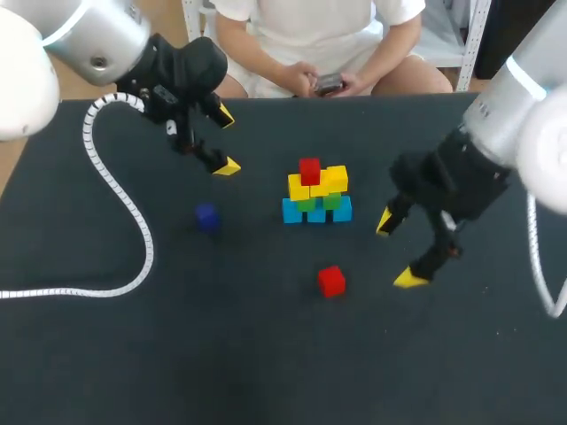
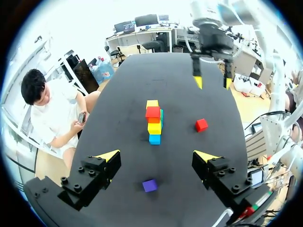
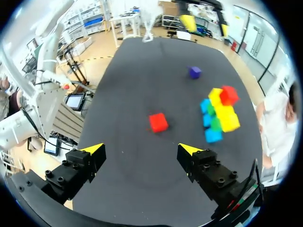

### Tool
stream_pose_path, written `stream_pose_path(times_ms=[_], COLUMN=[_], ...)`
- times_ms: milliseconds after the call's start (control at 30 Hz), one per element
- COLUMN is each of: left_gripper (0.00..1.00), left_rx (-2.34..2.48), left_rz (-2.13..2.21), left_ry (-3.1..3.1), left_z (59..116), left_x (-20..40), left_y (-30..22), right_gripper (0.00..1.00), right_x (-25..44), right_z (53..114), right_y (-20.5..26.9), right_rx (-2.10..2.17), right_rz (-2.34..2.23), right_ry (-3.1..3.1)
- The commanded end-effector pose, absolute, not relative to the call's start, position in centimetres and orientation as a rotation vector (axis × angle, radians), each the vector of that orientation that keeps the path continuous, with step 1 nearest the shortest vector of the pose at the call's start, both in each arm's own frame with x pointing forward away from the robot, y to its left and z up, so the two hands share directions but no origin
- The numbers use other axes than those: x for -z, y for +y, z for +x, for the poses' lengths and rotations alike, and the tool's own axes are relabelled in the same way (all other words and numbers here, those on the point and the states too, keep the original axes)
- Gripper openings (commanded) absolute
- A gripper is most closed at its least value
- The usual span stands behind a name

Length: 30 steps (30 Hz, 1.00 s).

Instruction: Place the blue cubes, place green cubes on the blue cubes, place the yellow cubes on the green cubes, then place the red cubes on the yellow cubes, and place purple cube on the red cubes.

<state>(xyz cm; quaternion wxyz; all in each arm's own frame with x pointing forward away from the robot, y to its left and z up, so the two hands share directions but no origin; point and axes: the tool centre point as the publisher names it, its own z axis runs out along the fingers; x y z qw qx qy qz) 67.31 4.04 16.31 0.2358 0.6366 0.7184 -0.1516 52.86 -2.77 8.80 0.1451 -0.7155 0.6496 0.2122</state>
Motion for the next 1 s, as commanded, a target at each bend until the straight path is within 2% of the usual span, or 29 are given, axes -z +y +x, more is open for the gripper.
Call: stream_pose_path(times_ms=[33, 533, 1000], left_gripper=[1.00, 1.00, 1.00], left_rx=[0.419, 0.419, 0.419], left_rz=[1.748, 1.748, 1.748], left_ry=[1.968, 1.968, 1.968], left_z=[67.3, 67.3, 67.3], left_x=[-16.3, -16.3, -16.3], left_y=[4.1, 4.1, 4.1], right_gripper=[1.00, 1.00, 1.00], right_x=[-7.8, -5.4, -3.7], right_z=[51.2, 51.1, 53.7], right_y=[-1.8, 4.1, 4.2], right_rx=[-0.597, -0.347, -0.320], right_rz=[-2.086, -2.358, -2.411], right_ry=[1.834, 1.795, 1.777])
